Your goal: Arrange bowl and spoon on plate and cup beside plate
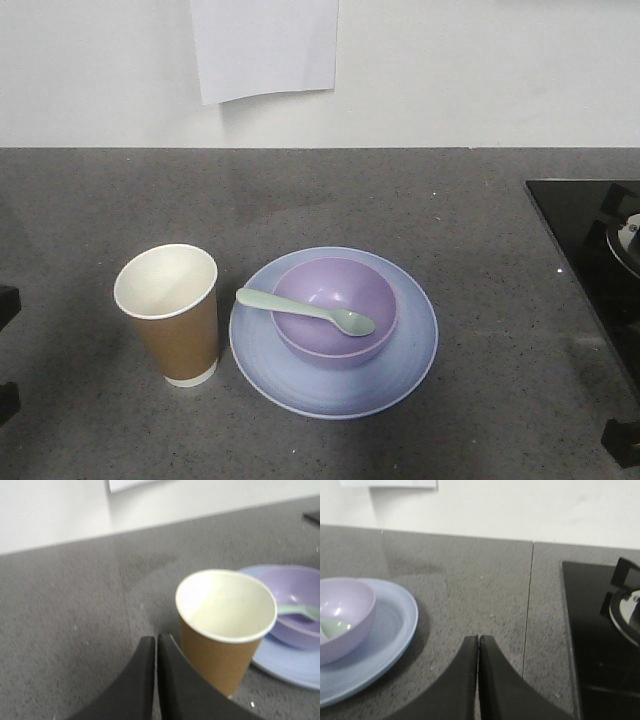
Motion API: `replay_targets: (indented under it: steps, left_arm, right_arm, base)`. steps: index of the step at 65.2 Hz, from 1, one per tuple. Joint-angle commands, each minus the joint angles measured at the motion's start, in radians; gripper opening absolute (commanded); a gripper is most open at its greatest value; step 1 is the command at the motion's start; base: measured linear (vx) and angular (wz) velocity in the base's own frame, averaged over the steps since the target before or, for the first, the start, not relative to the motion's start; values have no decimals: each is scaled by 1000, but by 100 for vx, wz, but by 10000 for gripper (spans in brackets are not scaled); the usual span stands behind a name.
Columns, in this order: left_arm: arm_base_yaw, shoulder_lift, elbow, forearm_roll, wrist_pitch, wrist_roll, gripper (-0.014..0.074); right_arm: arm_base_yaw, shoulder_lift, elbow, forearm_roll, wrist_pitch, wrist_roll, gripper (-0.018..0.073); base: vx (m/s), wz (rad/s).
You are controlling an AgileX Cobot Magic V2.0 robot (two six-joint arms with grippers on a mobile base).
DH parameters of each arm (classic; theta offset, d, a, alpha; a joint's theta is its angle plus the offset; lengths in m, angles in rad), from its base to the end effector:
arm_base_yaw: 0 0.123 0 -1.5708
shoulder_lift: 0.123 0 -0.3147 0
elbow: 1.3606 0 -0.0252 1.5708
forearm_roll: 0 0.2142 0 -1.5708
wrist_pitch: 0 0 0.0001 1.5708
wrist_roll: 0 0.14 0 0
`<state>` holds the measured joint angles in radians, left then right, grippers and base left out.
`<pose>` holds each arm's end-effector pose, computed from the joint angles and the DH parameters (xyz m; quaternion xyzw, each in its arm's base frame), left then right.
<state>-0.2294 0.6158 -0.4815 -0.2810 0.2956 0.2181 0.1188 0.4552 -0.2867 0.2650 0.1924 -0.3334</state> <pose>0.1088 -0.0371 0.3045 0.0957 0.8082 -0.1138 0.5699 0.0854 0.0173 0.2657 -0.0913 0.7896 0.0338 0.6058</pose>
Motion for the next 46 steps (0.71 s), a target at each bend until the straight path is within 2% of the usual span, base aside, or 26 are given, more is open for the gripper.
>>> replay_targets:
  steps: [1,46]
  left_arm:
    - [-2,-8,-23,-19,-111,-3,-7]
    - [-2,-6,-20,-19,-96,-3,-7]
  right_arm:
    - [-7,1,-26,8,-103,1,-5]
    - [-7,1,-26,11,-97,1,-5]
  base:
    - [0,0]
    - [0,0]
